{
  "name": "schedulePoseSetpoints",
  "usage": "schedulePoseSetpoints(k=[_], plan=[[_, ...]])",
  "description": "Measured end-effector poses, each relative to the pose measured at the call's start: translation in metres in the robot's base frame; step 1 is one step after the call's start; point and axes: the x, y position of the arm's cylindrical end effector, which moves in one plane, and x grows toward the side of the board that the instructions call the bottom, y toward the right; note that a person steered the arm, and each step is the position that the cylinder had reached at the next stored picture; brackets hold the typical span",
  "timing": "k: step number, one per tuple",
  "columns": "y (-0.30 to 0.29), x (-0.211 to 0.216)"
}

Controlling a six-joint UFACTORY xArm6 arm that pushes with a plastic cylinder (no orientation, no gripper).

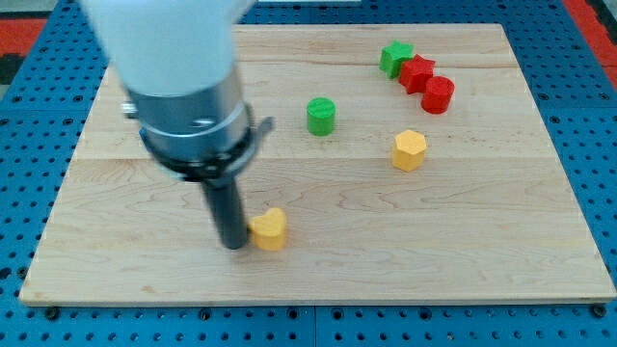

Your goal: Place your arm vertically below the green circle

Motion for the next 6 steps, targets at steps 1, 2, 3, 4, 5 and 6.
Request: schedulePoseSetpoints(k=[1, 2, 3, 4, 5, 6], plan=[[-0.015, -0.004], [-0.047, -0.025], [-0.021, -0.069], [-0.003, -0.096], [0.033, -0.113], [0.065, -0.122]])
